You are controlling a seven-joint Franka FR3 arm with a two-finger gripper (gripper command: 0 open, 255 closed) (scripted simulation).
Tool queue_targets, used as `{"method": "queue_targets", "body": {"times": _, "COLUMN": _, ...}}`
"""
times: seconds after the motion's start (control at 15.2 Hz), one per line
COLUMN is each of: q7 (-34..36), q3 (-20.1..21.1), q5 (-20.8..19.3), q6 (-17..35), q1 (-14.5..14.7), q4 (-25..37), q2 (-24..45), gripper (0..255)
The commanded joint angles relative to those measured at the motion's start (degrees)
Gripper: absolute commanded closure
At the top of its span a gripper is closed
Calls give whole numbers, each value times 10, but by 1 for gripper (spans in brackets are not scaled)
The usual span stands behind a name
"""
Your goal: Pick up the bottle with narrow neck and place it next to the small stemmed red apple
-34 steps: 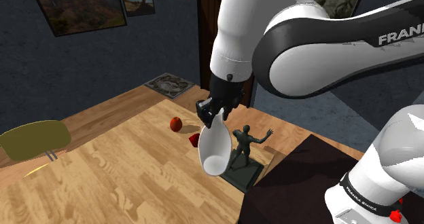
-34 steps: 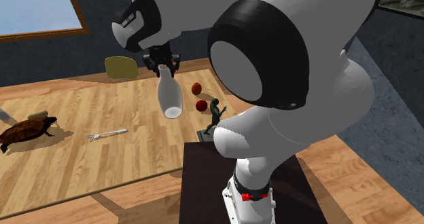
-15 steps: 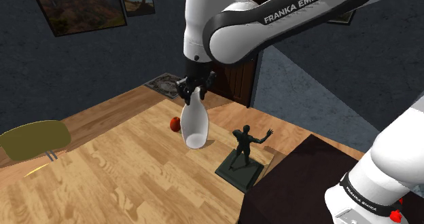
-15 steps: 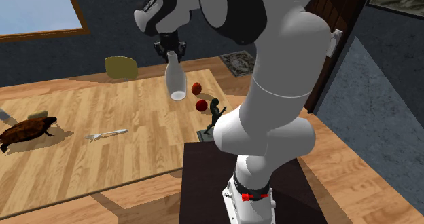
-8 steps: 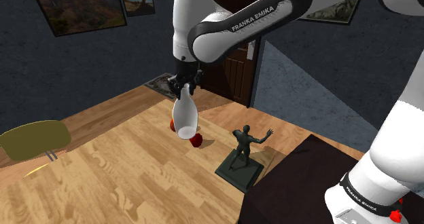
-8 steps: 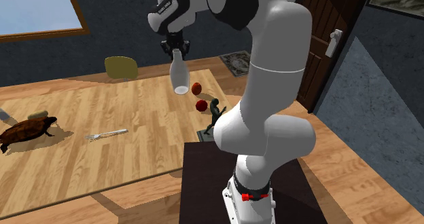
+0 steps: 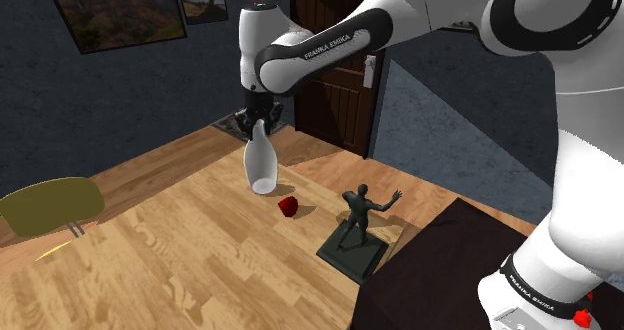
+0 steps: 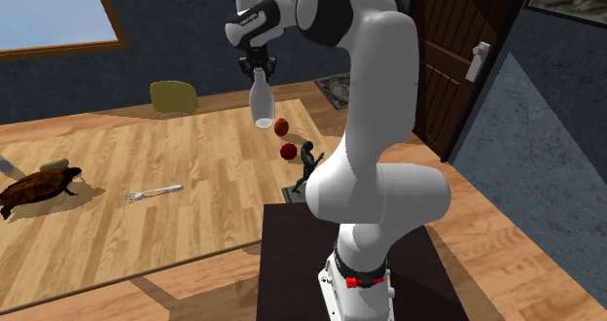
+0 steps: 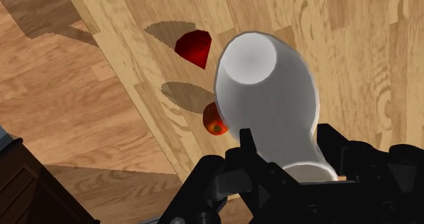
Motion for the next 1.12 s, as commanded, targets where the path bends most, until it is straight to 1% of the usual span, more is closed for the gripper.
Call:
{"method": "queue_targets", "body": {"times": 0.0, "q7": -9, "q3": -11, "q5": -13, "q6": -15, "q1": 12, "q4": 59, "q2": 45, "gripper": 255}}
{"method": "queue_targets", "body": {"times": 0.2, "q7": -30, "q3": -28, "q5": -27, "q6": -44, "q1": 35, "q4": 165, "q2": 120, "gripper": 255}}
{"method": "queue_targets", "body": {"times": 0.33, "q7": -48, "q3": -39, "q5": -33, "q6": -71, "q1": 54, "q4": 251, "q2": 177, "gripper": 255}}
{"method": "queue_targets", "body": {"times": 0.4, "q7": -59, "q3": -44, "q5": -35, "q6": -87, "q1": 66, "q4": 303, "q2": 209, "gripper": 255}}
{"method": "queue_targets", "body": {"times": 0.46, "q7": -79, "q3": -52, "q5": -38, "q6": -120, "q1": 87, "q4": 398, "q2": 265, "gripper": 255}}
{"method": "queue_targets", "body": {"times": 1.06, "q7": -67, "q3": -59, "q5": -46, "q6": -66, "q1": 82, "q4": 359, "q2": 282, "gripper": 255}}
